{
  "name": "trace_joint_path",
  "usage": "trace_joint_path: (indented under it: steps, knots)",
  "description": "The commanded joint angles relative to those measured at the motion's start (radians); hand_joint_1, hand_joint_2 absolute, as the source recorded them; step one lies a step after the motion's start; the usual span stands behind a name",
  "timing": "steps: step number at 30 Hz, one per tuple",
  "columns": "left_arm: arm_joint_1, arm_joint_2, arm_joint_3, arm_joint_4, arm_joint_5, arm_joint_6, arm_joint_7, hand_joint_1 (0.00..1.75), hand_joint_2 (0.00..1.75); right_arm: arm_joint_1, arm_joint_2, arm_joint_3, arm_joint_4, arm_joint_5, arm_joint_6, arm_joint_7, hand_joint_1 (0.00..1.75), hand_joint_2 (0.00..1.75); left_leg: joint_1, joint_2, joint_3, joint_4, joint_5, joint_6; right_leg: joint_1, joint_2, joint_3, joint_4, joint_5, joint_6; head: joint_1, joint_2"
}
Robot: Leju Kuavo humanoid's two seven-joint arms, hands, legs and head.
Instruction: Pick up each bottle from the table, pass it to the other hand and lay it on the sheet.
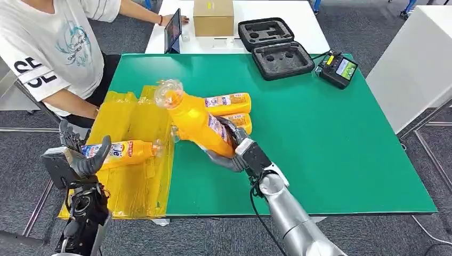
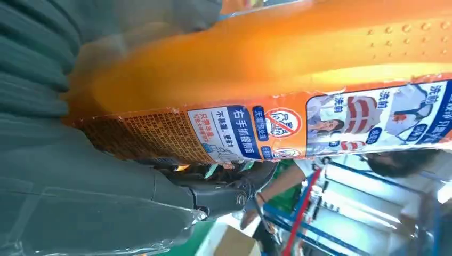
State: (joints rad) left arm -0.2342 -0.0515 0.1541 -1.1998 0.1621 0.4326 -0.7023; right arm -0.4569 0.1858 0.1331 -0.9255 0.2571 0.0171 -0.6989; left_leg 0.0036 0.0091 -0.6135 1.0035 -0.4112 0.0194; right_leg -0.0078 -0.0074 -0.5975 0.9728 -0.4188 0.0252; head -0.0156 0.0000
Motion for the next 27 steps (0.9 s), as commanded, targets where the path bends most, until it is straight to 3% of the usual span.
trace_joint_path:
  steps: [1,9,11,16,20,27]
  knots:
    - [0.034,-0.034,0.056,-0.078,0.035,-0.027,0.004,0.0,1.75,0.04,-0.016,0.014,-0.162,-0.123,-0.062,0.001,1.75,1.75,0.001,-0.001,0.003,0.0,-0.002,-0.001,0.001,0.0,0.003,0.0,-0.002,-0.001,0.0,0.0]
    - [0.072,-0.043,0.08,-0.135,0.092,-0.079,0.004,0.0,1.75,0.022,-0.009,0.037,-0.12,-0.133,-0.104,0.001,1.75,1.75,0.001,-0.001,0.003,0.0,-0.002,-0.001,0.001,0.001,0.003,0.0,-0.001,-0.001,0.0,0.0]
    - [0.097,-0.033,0.033,-0.149,0.131,-0.153,0.028,0.0,1.75,0.011,-0.003,0.023,-0.071,-0.157,-0.106,0.001,1.75,1.75,0.001,0.0,0.004,0.0,-0.002,-0.001,0.0,0.001,0.004,0.0,-0.002,-0.001,0.0,0.0]
    - [0.149,-0.025,-0.23,-0.188,0.205,-0.463,0.22,0.0,1.75,-0.008,0.022,0.032,0.112,-0.171,-0.081,0.001,1.75,1.75,0.001,-0.001,0.004,-0.001,-0.002,-0.001,0.001,0.0,0.005,-0.002,-0.001,0.0,0.0,0.0]
    - [0.124,-0.014,-0.403,-0.177,0.181,-0.522,0.252,0.0,1.75,-0.012,0.055,0.083,0.183,-0.178,-0.077,0.001,1.75,1.75,0.001,-0.004,0.003,-0.001,-0.001,0.0,0.0,-0.003,0.004,-0.001,-0.001,0.0,0.0,0.0]
    - [0.074,0.0,-0.501,-0.148,0.166,-0.561,0.275,0.0,1.75,-0.014,0.077,0.126,0.221,-0.174,-0.085,0.001,1.75,1.75,0.0,-0.003,0.001,0.0,-0.001,-0.001,0.0,-0.002,0.002,0.0,-0.001,-0.001,0.0,0.0]
